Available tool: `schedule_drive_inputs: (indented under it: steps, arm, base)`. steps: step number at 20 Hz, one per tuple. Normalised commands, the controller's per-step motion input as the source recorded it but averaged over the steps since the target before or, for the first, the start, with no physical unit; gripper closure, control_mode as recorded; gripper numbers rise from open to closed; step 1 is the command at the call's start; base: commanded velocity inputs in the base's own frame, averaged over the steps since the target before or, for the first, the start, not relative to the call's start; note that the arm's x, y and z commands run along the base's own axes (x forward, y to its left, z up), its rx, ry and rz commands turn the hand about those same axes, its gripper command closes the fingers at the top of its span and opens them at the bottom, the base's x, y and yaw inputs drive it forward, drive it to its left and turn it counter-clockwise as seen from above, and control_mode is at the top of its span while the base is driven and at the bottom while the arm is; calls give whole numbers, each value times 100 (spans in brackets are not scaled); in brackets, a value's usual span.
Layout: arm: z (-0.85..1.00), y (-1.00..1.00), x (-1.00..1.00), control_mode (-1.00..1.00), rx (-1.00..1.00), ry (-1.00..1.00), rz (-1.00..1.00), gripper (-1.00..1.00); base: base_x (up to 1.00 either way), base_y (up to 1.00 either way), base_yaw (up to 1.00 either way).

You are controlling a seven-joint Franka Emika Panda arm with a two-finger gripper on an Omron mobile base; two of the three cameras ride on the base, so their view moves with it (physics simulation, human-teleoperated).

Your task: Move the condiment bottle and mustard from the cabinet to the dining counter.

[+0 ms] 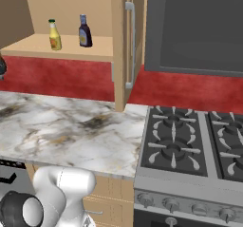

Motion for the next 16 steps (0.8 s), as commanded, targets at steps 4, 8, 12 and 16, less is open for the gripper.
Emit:
schedule_drive_inputs:
  steps: [4,8,12,16]
  arm:
    - [-26,98,0,-100,-2,-2,-3,100]
    - [-33,71,1,-100,-1,0,-6,100]
    - [-18,21,3,-100,-1,0,-6,100]
    - [-13,-41,4,-100,-2,1,0,100]
  base:
    - [0,0,0]
    - [0,0,0]
    - [0,0,0]
    - [0,0,0]
